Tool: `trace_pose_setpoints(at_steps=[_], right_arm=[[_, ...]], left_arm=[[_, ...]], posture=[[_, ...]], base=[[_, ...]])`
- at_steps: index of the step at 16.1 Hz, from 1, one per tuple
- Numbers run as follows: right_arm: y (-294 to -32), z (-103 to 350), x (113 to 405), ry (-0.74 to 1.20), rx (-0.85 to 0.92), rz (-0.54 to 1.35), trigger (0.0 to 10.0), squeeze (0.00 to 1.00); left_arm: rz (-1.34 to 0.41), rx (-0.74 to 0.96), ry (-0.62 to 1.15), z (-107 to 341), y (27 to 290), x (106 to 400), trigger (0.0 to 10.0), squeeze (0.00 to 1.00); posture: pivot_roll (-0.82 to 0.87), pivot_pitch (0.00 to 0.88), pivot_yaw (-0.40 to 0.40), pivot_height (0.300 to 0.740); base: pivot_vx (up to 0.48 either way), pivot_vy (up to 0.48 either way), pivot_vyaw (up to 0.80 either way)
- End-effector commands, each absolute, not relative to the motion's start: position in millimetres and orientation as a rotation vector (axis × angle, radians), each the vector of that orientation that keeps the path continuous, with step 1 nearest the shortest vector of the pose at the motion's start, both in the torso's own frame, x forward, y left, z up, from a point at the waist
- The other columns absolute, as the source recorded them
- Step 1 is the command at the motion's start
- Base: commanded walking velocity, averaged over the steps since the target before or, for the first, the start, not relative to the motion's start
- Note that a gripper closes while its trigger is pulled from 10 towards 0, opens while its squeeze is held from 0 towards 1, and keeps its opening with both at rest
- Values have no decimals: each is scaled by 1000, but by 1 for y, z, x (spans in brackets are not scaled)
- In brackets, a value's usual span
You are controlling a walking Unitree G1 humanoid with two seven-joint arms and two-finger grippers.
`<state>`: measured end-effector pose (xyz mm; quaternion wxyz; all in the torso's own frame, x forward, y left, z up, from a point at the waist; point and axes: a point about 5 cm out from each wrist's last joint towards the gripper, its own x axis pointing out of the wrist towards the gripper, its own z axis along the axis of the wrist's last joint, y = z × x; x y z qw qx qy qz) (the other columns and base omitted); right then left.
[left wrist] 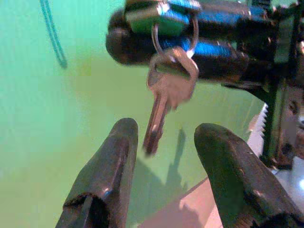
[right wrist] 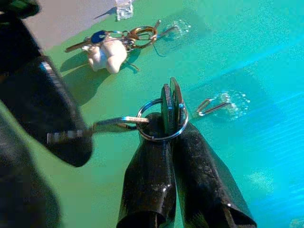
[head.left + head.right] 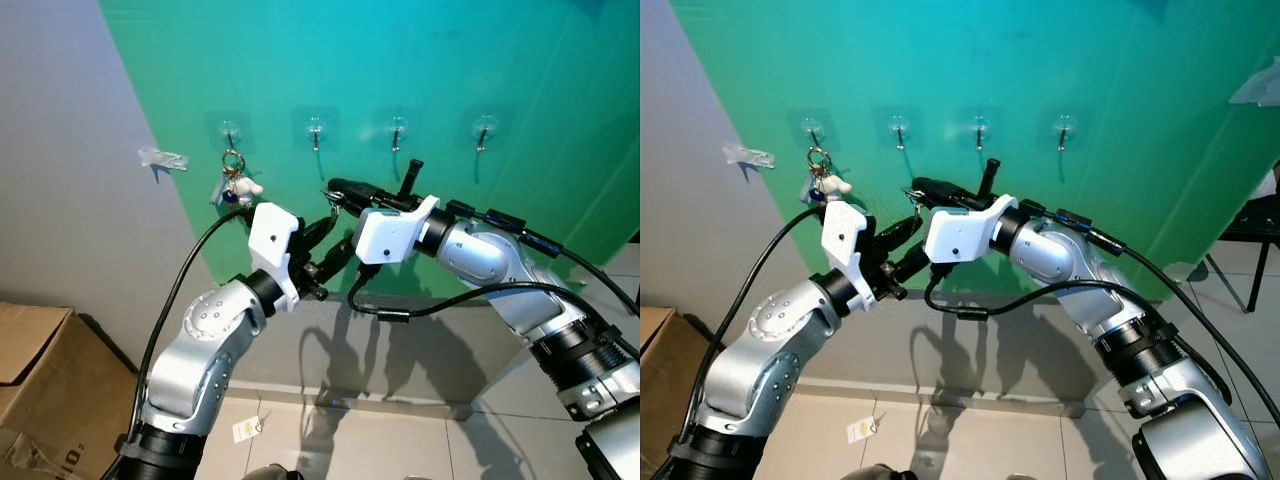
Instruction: Hang keys on a hook
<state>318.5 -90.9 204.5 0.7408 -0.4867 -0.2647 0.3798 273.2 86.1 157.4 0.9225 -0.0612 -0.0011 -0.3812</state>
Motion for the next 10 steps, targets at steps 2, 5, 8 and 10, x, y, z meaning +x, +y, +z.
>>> trace_pose_setpoints(at_steps=[2,5,8,10], right_arm=[[-92,222,322,-651,-1075,804,0,0],[-85,230,318,-696,-1063,818,0,0],[-83,231,316,-708,-1057,825,0,0],[-84,226,314,-699,-1057,833,0,0]], left_arm=[[-792,-135,-21,162,85,277,10000,0],[-798,-136,-32,164,83,279,10000,0],[-797,-138,-38,165,83,280,10000,0],[-796,-132,-45,167,84,280,10000,0]], posture=[[-131,7,92,740],[-135,8,96,740],[-136,7,97,740],[-135,8,97,740]], base=[[0,0,0],[0,0,0],[0,0,0],[0,0,0]])
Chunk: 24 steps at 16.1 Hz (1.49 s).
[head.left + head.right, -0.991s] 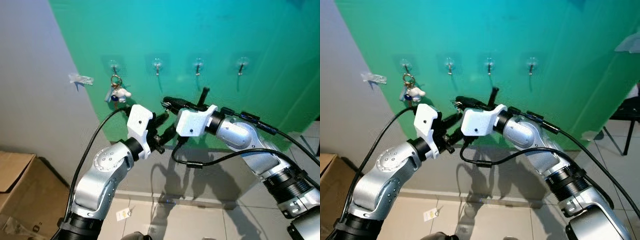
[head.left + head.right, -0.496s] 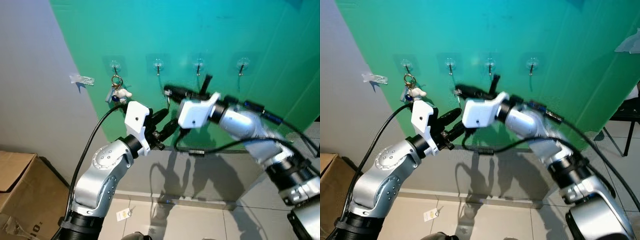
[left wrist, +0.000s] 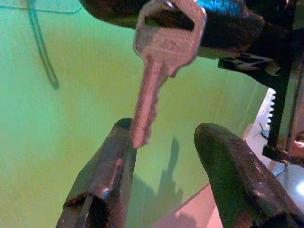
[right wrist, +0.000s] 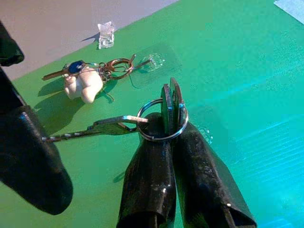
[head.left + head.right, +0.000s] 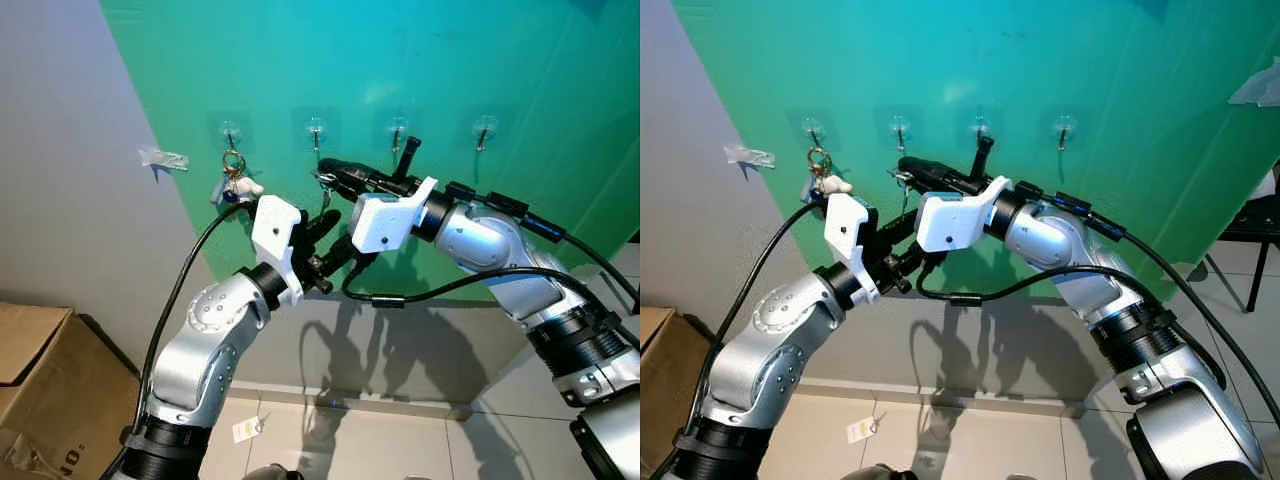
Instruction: Hang keys on a hook
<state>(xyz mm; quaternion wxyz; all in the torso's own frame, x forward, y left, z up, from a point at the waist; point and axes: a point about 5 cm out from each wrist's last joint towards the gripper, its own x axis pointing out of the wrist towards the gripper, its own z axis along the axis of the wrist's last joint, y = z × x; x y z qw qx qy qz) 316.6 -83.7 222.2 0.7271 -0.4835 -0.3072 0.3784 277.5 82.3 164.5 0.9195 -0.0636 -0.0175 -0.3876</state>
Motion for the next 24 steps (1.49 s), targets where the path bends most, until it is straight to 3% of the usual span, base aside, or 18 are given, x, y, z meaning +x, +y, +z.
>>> trace_pose_setpoints(at_steps=[1,11,13,24], right_arm=[[-85,223,314,-689,-1056,837,0,0],[-86,217,310,-672,-1037,843,0,0],[-85,216,309,-673,-1033,849,0,0],[-85,209,307,-653,-1026,862,0,0]], left_arm=[[-796,-119,-47,167,85,280,10000,0],[-785,-104,-43,166,89,279,10000,0],[-785,-125,-44,166,88,280,0,0],[-811,-132,-51,165,85,277,0,0]], posture=[[-135,8,98,740],[-129,14,99,740],[-129,14,99,740],[-133,0,99,740]], base=[[0,0,0],[0,0,0],[0,0,0],[0,0,0]])
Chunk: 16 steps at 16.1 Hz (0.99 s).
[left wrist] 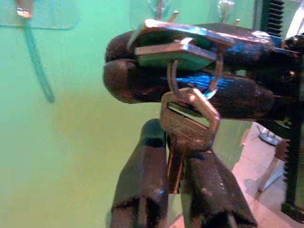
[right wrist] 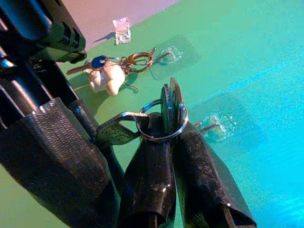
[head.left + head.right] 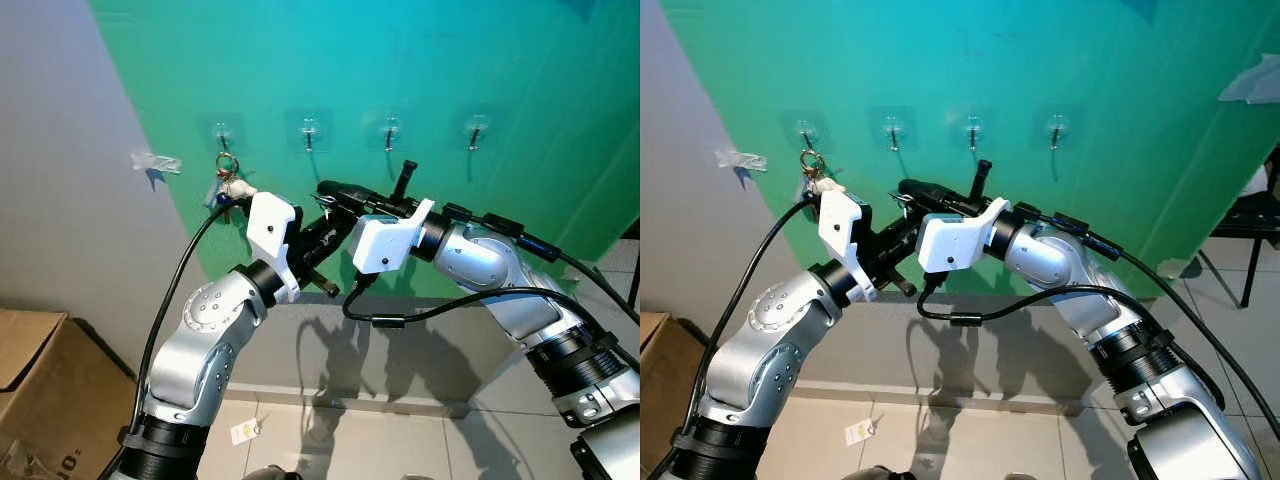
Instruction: Hang keys on a hook
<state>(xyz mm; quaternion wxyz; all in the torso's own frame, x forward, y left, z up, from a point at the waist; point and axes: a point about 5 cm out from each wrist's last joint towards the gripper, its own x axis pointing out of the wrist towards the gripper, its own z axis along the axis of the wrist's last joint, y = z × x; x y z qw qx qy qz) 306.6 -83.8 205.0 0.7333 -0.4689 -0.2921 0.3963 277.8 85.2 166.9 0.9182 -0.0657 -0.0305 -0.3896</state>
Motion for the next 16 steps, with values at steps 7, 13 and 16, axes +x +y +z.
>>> trace_pose_setpoints(at_steps=[7,13,16], right_arm=[[-91,211,315,-638,-1065,806,0,0],[-98,208,322,-591,-1058,734,4980,0],[-99,209,325,-577,-1043,710,10000,1000]], left_arm=[[-817,-171,-38,165,86,274,0,0],[-811,-173,-49,168,89,277,0,0],[-813,-173,-50,169,89,278,0,0]], posture=[[-126,7,95,740],[-132,11,104,740],[-132,11,106,740]], base=[[0,0,0],[0,0,0],[0,0,0]])
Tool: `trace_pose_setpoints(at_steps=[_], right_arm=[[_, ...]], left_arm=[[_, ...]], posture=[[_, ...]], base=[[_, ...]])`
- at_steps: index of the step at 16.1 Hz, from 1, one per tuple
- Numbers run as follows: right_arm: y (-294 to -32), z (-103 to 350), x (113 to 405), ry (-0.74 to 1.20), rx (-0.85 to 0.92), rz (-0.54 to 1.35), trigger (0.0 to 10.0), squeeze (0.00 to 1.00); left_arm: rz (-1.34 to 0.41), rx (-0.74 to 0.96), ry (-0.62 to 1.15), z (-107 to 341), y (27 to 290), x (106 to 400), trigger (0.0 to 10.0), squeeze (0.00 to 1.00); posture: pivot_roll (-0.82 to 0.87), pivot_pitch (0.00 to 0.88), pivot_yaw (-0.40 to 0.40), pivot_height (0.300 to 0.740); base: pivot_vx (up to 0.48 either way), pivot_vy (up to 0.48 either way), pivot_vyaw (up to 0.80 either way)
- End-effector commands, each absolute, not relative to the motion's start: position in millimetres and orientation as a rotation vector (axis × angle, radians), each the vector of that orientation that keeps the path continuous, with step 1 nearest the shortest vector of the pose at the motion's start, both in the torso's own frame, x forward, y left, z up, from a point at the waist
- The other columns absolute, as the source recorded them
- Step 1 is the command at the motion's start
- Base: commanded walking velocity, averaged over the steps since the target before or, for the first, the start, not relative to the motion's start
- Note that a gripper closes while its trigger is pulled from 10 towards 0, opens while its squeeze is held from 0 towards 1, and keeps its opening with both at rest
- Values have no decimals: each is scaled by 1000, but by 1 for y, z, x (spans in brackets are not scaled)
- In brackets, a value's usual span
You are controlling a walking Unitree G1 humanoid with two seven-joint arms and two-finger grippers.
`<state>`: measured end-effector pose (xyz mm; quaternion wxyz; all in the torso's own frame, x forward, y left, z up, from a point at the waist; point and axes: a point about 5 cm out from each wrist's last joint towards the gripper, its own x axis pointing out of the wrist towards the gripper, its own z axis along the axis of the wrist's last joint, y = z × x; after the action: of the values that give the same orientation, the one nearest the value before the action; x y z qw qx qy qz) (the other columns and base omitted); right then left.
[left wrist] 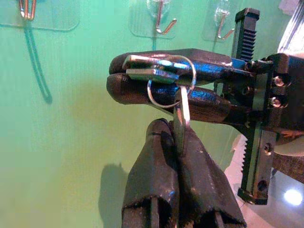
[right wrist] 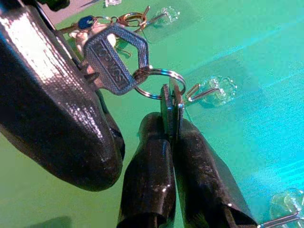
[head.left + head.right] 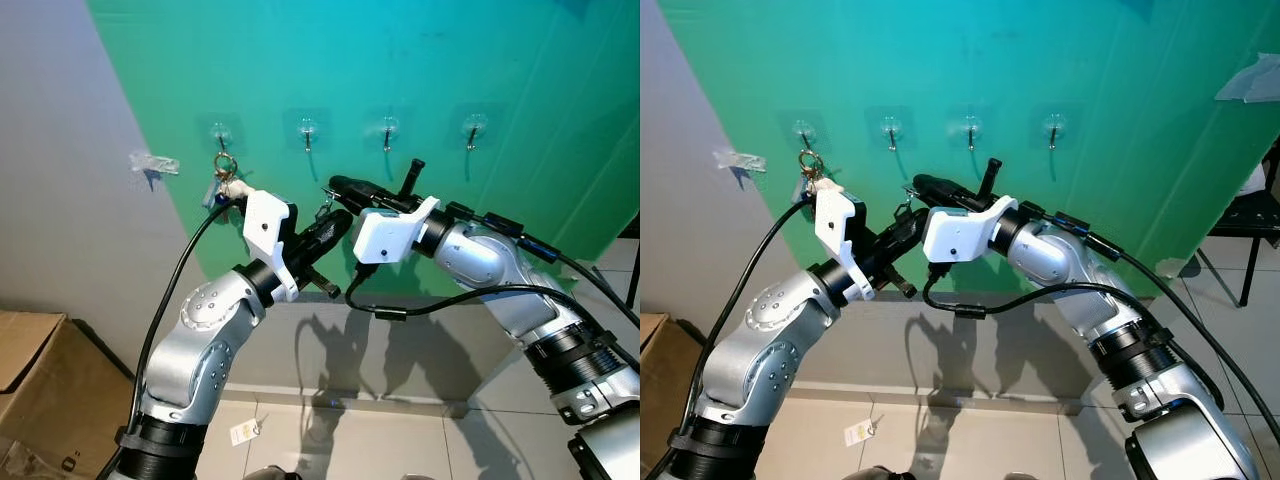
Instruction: Hang keys on a hook
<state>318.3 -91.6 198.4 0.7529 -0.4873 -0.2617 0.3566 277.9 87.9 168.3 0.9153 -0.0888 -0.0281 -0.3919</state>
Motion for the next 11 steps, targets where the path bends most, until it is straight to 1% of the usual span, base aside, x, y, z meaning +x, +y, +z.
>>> trace_pose_setpoints(at_steps=[1,4,9,11], right_arm=[[-100,210,326,-574,-1041,702,10000,1000],[-108,213,334,-543,-1026,627,10000,1000],[-109,210,335,-473,-899,635,10000,1000],[-110,207,335,-451,-872,637,10000,1000]], left_arm=[[-814,-171,-51,169,89,278,0,0],[-812,-164,-53,170,92,278,0,0],[-806,-162,-53,171,93,279,0,0],[-812,-134,-54,173,95,280,0,0]], posture=[[-130,11,106,740],[-130,11,106,740],[-125,14,107,740],[-126,14,108,740]], base=[[0,0,0],[0,0,0],[0,0,0],[0,0,0]])
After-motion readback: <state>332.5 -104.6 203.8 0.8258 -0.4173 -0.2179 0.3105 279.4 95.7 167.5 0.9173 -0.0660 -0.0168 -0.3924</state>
